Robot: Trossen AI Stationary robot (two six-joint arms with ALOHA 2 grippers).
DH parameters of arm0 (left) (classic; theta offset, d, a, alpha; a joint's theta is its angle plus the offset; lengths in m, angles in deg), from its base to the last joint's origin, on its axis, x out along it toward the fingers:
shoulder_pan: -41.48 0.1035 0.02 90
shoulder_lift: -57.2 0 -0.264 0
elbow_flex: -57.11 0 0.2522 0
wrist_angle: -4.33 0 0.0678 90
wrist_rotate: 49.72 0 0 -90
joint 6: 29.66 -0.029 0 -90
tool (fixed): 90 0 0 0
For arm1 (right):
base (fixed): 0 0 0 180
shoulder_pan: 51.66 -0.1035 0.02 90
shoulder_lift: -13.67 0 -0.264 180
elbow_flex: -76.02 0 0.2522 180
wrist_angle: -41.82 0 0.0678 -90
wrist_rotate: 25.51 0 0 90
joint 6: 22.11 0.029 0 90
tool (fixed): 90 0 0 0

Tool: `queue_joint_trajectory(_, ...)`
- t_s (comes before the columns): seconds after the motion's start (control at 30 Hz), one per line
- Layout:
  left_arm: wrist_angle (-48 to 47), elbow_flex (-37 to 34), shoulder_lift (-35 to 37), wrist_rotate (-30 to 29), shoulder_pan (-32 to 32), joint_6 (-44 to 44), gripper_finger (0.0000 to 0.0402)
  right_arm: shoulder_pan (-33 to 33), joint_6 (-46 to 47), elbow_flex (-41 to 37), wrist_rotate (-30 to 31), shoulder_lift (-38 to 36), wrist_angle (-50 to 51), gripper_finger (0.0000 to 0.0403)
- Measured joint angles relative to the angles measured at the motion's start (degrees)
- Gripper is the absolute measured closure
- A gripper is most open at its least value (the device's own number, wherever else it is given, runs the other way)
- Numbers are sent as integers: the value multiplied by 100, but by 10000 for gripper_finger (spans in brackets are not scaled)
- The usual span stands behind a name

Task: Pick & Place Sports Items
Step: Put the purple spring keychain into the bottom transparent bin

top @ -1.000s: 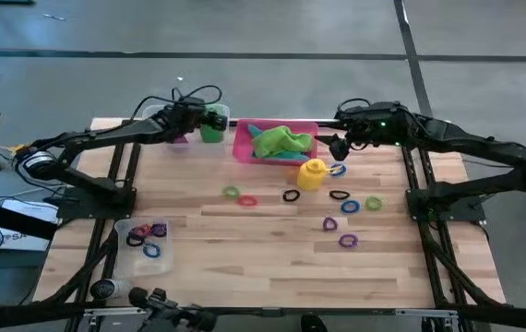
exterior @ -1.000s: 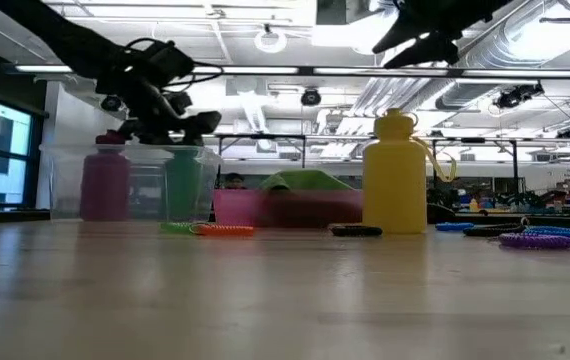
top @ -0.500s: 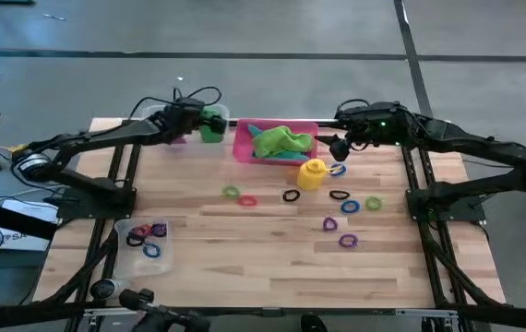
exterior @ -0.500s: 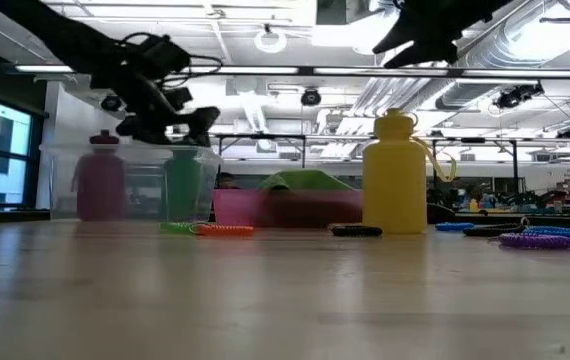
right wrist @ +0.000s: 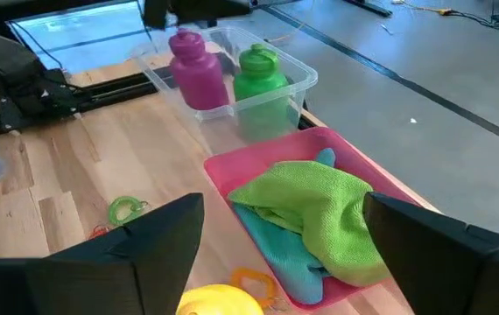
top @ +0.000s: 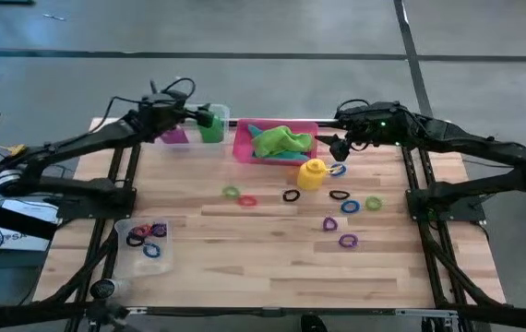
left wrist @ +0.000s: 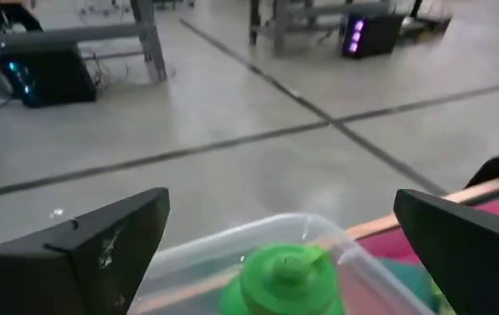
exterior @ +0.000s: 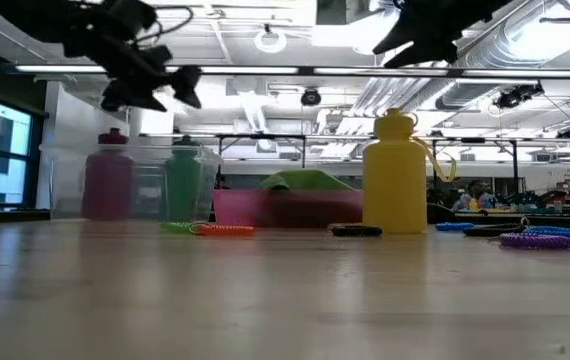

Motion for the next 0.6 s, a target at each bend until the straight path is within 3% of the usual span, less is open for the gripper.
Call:
queue_joint_trajectory(0.23, 0, 0, 619, 68, -270, -142, 42, 0, 0, 1, -114, 0, 3, 151)
queue_joint_trajectory(0.6, -181, 2, 1057, 990, -822, -93, 42, -2, 35, 2, -516, 0, 789, 151)
